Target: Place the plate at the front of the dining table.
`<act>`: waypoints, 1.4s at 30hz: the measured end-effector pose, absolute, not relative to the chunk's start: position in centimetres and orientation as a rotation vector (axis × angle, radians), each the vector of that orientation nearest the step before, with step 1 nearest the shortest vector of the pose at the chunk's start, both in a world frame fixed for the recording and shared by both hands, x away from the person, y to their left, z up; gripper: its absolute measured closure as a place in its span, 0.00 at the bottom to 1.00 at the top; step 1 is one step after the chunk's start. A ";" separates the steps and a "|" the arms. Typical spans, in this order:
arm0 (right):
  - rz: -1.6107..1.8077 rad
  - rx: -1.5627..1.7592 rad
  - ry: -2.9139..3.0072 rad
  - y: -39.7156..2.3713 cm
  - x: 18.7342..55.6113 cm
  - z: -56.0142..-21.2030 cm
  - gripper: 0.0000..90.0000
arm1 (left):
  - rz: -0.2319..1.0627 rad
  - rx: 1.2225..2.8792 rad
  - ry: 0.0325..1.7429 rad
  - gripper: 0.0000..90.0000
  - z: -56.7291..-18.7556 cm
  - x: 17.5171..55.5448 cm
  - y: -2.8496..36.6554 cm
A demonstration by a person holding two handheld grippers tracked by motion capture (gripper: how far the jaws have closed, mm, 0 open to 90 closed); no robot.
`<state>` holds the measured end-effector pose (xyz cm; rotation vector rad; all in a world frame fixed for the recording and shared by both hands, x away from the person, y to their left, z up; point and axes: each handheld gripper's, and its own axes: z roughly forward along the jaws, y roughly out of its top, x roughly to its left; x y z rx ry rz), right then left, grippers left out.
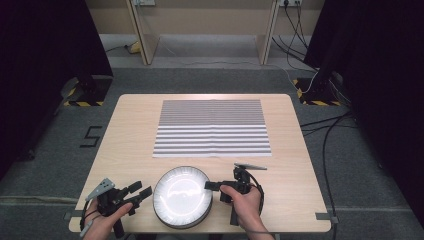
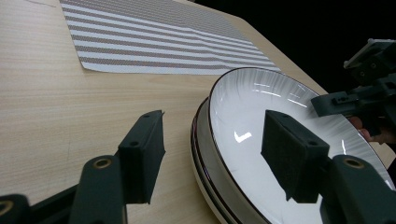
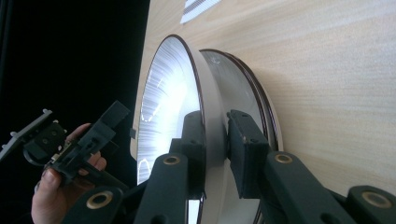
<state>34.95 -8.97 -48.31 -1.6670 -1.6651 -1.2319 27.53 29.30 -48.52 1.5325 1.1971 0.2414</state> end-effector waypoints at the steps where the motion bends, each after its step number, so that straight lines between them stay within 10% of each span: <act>1: -1.235 -1.666 -1.672 -9.0 35.0 -48.2 0.86 | 0.241 1.532 1.197 0.43 -48.5 27.5 29.3; 42: -1.305 -1.701 -1.623 -9.8 37.0 -46.7 0.85 | 0.242 1.495 1.206 0.43 -48.3 27.5 29.7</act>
